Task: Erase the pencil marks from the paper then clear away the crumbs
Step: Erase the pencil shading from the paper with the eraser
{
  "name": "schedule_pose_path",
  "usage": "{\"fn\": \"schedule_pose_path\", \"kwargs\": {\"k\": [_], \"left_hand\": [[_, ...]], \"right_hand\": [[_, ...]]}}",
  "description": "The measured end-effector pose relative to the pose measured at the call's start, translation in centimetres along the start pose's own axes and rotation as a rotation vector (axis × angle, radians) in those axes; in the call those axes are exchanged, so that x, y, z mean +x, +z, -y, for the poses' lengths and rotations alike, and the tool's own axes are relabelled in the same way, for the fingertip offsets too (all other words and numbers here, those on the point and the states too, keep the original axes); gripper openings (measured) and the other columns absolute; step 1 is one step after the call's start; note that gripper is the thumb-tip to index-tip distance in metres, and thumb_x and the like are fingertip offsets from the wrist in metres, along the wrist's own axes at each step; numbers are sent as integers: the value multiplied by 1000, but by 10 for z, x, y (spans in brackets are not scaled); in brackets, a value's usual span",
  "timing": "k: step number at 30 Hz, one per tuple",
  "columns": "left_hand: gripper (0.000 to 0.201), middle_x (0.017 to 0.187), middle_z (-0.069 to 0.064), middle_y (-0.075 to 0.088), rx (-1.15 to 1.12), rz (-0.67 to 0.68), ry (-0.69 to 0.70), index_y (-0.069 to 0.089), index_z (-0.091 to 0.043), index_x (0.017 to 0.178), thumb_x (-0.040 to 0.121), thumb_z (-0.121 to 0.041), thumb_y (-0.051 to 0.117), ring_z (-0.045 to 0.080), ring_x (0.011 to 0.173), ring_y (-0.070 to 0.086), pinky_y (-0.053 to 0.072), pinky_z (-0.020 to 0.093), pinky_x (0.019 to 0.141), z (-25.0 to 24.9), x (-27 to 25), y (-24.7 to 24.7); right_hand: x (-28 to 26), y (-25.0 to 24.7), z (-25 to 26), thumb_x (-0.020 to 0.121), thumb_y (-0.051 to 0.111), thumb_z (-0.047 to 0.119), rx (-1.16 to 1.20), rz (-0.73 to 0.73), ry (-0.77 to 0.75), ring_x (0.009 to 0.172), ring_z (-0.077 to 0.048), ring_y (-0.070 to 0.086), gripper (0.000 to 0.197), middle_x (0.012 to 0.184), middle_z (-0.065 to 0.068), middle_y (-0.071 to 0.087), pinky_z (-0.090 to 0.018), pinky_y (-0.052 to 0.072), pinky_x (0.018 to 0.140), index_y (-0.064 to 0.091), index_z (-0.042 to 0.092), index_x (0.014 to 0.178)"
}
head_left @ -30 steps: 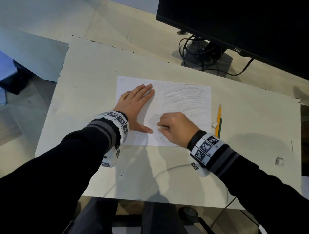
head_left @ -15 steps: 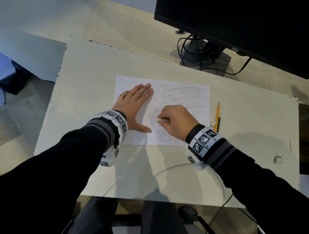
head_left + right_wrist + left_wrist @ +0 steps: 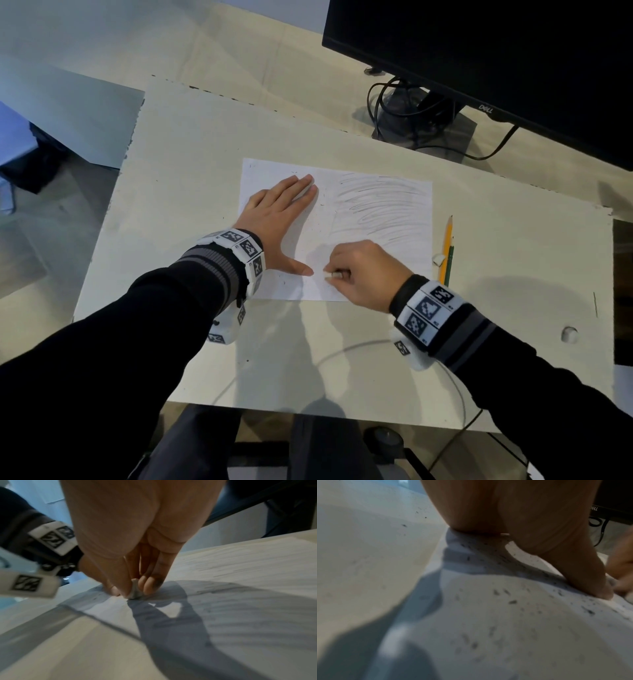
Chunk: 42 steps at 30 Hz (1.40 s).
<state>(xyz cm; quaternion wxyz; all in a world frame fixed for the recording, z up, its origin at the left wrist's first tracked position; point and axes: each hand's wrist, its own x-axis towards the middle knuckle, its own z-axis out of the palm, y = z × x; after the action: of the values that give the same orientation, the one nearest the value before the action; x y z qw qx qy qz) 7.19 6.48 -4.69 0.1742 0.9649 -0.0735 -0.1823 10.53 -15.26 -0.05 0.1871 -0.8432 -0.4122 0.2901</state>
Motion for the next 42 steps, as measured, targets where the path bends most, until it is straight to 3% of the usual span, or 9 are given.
{"fn": "schedule_pose_path", "kwargs": {"k": [3,7,11,15,20,29,33,38,42], "left_hand": [[139,162,-13,-21,-6,5,1,-11,-28,157,57,-86,66,9,149,-16,-1,38,119,0,0,0],[140,162,-13,-20,-4,-5,3,-10,-27,157,56,-87,66,9,149,-15,0,38,119,0,0,0],[140,162,-13,-21,1,8,0,-11,-27,157,57,-86,66,9,149,-16,0,39,119,0,0,0],[140,162,-12,-21,7,4,2,-11,-27,157,57,-87,65,10,149,-16,-1,38,119,-1,0,0],[133,161,-13,-23,-14,30,7,-8,-35,156,58,-83,69,9,148,-19,-2,40,119,1,1,-1],[131,161,-13,-23,-27,35,9,-6,-37,156,59,-81,70,9,148,-20,-2,40,119,1,0,-2],[132,161,-13,-24,-25,34,7,-7,-37,156,59,-81,70,8,148,-21,-4,40,119,0,1,-1],[132,161,-13,-24,-23,41,2,-8,-37,156,59,-82,69,9,148,-21,-4,40,119,1,1,-1],[132,161,-13,-24,-13,28,5,-8,-37,156,58,-83,68,10,148,-20,-2,40,119,0,1,0]], "right_hand": [[5,-4,-5,83,69,15,-12,-87,39,67,-13,54,7,78,2,63,-32,51,66,74,10,82],[-3,3,5,82,66,14,-33,47,-40,65,-17,55,9,76,3,60,-37,52,62,71,10,77],[11,-2,-8,84,71,15,9,-160,50,68,-9,52,9,83,3,64,-31,53,67,76,11,90],[10,5,3,86,70,11,18,-52,-70,68,-6,47,11,88,-1,65,-28,50,67,76,8,94],[28,-11,-17,87,71,14,40,-325,71,74,-15,61,13,85,-2,68,-31,54,73,77,7,96],[37,-24,-24,85,73,17,24,-313,94,73,-13,61,11,80,1,68,-30,53,73,78,10,93],[30,-20,-15,85,75,16,2,-156,-11,72,-11,58,11,81,1,67,-24,49,72,78,9,91],[45,-31,-29,85,73,18,-13,-317,85,78,-15,62,13,85,-1,69,-31,54,77,78,11,95],[39,-24,-20,84,76,17,-28,-172,-20,76,-14,62,13,85,-1,70,-27,52,74,78,10,95]]}}
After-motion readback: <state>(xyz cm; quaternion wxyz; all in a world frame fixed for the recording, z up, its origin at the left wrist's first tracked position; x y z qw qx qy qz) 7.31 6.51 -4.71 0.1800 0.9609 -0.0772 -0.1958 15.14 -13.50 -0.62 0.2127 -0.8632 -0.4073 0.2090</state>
